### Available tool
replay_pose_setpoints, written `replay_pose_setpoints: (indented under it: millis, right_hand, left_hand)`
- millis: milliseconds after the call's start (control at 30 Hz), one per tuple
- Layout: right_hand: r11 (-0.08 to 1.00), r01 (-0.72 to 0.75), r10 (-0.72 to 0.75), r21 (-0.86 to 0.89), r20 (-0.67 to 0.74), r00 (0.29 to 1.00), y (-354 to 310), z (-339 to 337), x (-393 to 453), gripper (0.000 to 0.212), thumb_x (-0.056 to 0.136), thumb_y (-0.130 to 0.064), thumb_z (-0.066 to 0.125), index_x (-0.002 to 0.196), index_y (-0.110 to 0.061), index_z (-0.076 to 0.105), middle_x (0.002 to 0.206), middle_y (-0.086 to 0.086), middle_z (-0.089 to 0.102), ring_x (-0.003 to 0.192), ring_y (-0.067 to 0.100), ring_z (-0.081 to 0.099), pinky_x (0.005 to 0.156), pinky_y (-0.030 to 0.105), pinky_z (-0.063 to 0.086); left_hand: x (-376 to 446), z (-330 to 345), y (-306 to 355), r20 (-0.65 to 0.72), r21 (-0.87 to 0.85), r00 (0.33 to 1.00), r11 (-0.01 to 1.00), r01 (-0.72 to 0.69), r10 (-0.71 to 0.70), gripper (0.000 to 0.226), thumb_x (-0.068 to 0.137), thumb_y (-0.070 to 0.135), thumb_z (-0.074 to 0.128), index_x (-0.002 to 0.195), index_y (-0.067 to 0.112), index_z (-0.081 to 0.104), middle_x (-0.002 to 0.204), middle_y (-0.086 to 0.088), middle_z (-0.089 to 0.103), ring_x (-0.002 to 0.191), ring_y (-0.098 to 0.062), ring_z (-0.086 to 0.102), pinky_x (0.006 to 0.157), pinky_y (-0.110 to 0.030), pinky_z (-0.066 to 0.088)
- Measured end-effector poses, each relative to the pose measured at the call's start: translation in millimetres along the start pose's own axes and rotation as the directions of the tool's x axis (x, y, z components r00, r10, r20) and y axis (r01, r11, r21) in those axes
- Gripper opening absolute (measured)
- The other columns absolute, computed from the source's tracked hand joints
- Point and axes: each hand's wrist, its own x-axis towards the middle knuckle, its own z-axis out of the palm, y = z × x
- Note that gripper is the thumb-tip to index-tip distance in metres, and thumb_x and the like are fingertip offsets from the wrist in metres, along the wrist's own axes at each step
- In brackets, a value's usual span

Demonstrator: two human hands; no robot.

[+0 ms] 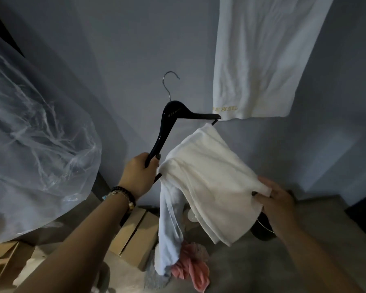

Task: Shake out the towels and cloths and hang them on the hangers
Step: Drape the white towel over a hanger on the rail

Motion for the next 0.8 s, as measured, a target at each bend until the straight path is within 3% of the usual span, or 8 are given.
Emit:
replay_pose_setpoints:
  millis: [167,233,300,333,433,533,633,800]
  right_hand:
    - [0.975,-0.209,0.212,0.070,-0.028,0.977,10,21,2,0.044,0.082,0.012,0.053,0.117,-0.015,0.060,0.100,0.007,0.063,0.087,0.025,0.061,0.075,0.037,0.051]
    - [0.962,-0.256,0.252,-0.099,-0.053,0.966,8,30,7,0.039,0.081,0.002,0.059,0.116,-0.014,0.058,0.099,0.010,0.061,0.086,0.027,0.059,0.074,0.038,0.052]
    - [0.829,-0.097,0.036,-0.551,-0.121,0.992,-3,41,8,0.048,0.073,-0.018,0.073,0.118,-0.015,0.056,0.117,0.013,0.057,0.106,0.032,0.053,0.090,0.040,0.049]
    - [0.758,0.067,-0.183,-0.648,-0.113,0.977,-11,47,7,0.051,0.070,-0.021,0.077,0.116,-0.013,0.057,0.121,0.014,0.052,0.113,0.032,0.049,0.096,0.037,0.045]
    - [0.696,0.527,-0.536,-0.488,0.136,0.833,-60,83,-20,0.036,0.079,-0.023,0.075,0.109,-0.014,0.057,0.117,-0.001,0.047,0.105,0.016,0.052,0.086,0.013,0.040]
    - [0.571,0.668,-0.471,-0.478,0.476,0.743,-82,132,-39,0.045,0.084,-0.042,0.066,0.119,-0.019,0.049,0.114,-0.009,0.046,0.099,0.008,0.051,0.079,0.020,0.045]
    - [0.525,0.676,-0.536,-0.517,0.416,0.734,-81,168,-35,0.056,0.079,-0.044,0.069,0.119,-0.015,0.044,0.118,-0.002,0.045,0.100,0.012,0.049,0.075,0.020,0.044]
    - [0.580,0.686,-0.577,-0.439,0.373,0.726,-102,183,-23,0.024,0.084,-0.010,0.063,0.101,-0.013,0.046,0.100,0.000,0.050,0.080,0.016,0.053,0.066,0.019,0.038]
  left_hand:
    - [-3,-5,15,0.005,-0.027,0.996,0.996,-0.083,0.084,0.035,0.097,0.027,0.050,0.084,-0.003,0.061,0.066,-0.012,0.055,0.057,-0.019,0.047,0.055,-0.030,0.038]
    - [-2,-7,21,0.004,-0.018,0.994,0.994,-0.111,0.111,0.034,0.096,0.027,0.050,0.083,-0.002,0.061,0.065,-0.011,0.054,0.056,-0.018,0.046,0.055,-0.030,0.038]
    - [2,-10,28,0.000,-0.012,0.992,0.992,-0.126,0.126,0.033,0.096,0.027,0.050,0.083,-0.002,0.061,0.065,-0.011,0.054,0.057,-0.019,0.046,0.056,-0.031,0.038]
    - [3,-11,30,-0.007,-0.011,0.992,0.991,-0.130,0.130,0.034,0.096,0.028,0.050,0.083,-0.001,0.061,0.065,-0.010,0.054,0.057,-0.019,0.046,0.056,-0.031,0.038]
    - [7,-14,41,-0.032,-0.076,0.994,0.992,-0.103,0.101,0.039,0.096,0.034,0.051,0.082,-0.001,0.061,0.062,-0.008,0.052,0.055,-0.019,0.045,0.057,-0.034,0.040]
    - [12,-18,54,-0.033,-0.222,0.998,0.974,-0.053,0.047,0.042,0.096,0.034,0.053,0.084,-0.006,0.058,0.059,-0.006,0.047,0.053,-0.020,0.041,0.056,-0.035,0.037]
    - [17,-30,66,-0.031,-0.270,0.999,0.962,-0.036,0.029,0.040,0.096,0.033,0.052,0.082,-0.004,0.059,0.051,0.000,0.045,0.047,-0.017,0.039,0.052,-0.031,0.036]
    - [30,-57,82,0.003,-0.236,1.000,0.972,-0.015,0.016,0.032,0.097,0.030,0.050,0.078,0.007,0.060,0.054,-0.001,0.048,0.042,-0.016,0.041,0.048,-0.026,0.037]
